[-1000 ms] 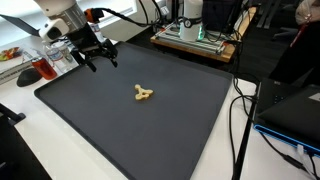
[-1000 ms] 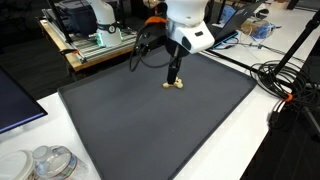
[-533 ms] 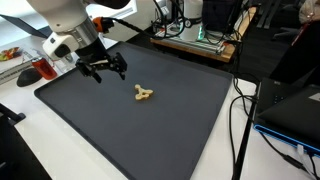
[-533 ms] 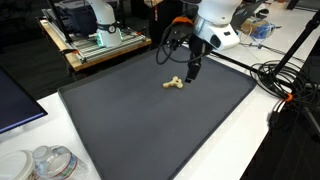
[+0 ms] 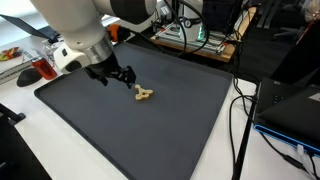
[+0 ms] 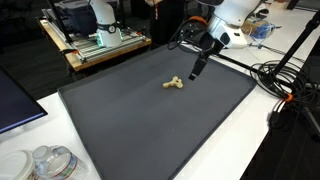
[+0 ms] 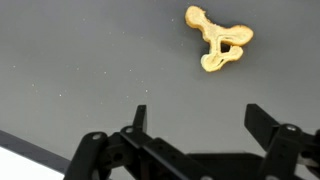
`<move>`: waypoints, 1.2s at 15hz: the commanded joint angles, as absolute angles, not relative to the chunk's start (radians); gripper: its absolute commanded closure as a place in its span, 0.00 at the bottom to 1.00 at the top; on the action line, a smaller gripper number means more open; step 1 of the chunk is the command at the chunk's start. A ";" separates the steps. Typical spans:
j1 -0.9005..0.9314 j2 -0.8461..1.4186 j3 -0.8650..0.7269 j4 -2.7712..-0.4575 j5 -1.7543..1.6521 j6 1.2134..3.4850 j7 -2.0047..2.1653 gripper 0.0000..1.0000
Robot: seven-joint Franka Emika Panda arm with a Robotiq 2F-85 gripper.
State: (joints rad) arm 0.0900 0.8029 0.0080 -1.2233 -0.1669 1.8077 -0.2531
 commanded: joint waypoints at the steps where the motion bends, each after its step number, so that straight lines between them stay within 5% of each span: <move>1: 0.132 0.820 -0.016 -1.183 -0.210 1.763 -0.114 0.00; 18: 0.297 0.475 -0.045 -1.695 -0.285 2.028 0.540 0.00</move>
